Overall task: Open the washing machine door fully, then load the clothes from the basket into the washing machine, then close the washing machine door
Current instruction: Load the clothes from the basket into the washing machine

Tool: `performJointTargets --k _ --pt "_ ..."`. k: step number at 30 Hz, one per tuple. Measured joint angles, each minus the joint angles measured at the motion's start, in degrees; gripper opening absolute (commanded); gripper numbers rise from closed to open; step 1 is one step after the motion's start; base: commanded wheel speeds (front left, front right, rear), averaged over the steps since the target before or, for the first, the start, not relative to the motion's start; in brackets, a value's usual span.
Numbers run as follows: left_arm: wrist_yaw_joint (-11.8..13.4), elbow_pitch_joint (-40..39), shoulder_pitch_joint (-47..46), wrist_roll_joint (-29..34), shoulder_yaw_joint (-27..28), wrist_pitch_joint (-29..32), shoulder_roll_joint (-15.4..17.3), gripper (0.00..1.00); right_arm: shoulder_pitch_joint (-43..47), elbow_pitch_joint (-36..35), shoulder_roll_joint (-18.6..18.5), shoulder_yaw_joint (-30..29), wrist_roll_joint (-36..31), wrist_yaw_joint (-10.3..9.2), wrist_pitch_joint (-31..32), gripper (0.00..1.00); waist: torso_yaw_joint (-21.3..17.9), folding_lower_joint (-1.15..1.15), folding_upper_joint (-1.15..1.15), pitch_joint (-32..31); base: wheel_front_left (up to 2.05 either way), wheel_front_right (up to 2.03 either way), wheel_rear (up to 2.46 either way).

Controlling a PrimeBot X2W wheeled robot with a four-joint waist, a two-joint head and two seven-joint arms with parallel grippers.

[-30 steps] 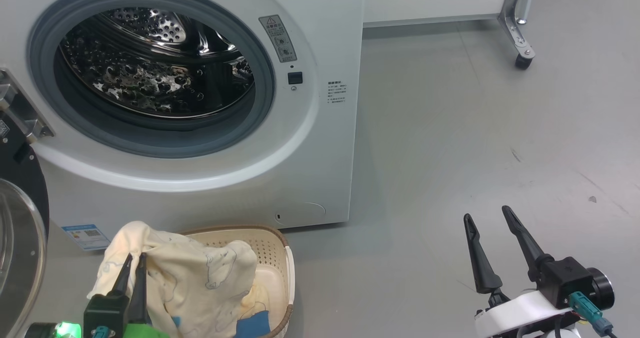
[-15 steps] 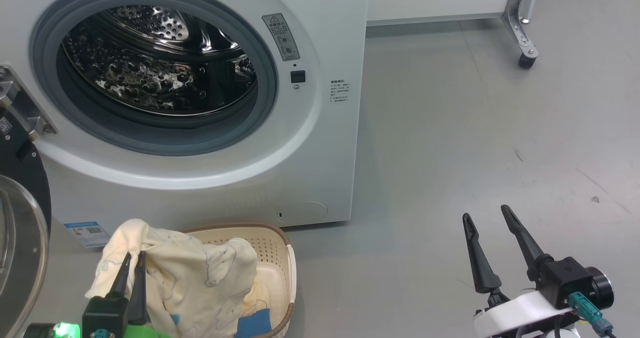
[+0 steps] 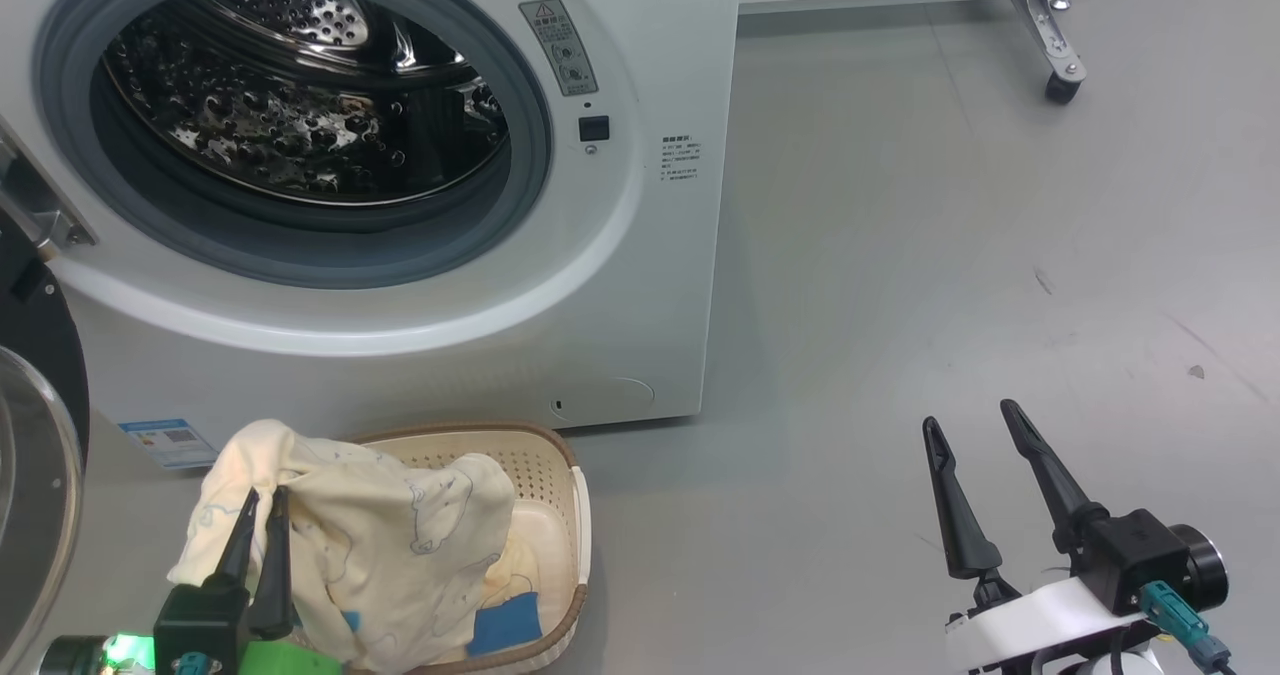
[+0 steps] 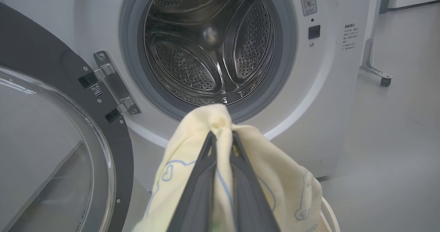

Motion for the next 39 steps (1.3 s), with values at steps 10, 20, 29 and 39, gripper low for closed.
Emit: performJointTargets --k 10,20,29,39 --pt "-0.27 -1.77 -2.11 -1.93 0.03 0.45 -0.22 0.00 -0.36 -1.70 -0.01 0.13 -0.07 0.01 0.00 1.00 -0.56 0.00 0.00 4.03 0.00 0.00 0.00" --pt "-1.30 -1.76 -10.85 -3.26 0.75 2.41 -0.13 0.00 -2.88 -3.67 -0.02 0.30 -0.45 0.08 0.00 1.00 -1.67 0.00 0.00 9.61 0.00 0.00 0.00" --pt "-2.37 0.24 -21.60 -5.64 2.64 6.21 1.92 0.00 -6.51 -5.27 0.00 1.13 -0.45 0.30 0.00 1.00 -3.47 0.01 0.00 16.06 0.00 0.00 0.00" --pt "-5.31 5.44 -35.01 -8.59 5.44 13.81 6.60 0.00 -10.70 -6.22 0.18 1.91 0.48 0.53 -0.01 1.00 -6.62 0.01 0.00 23.58 0.00 0.00 0.00"
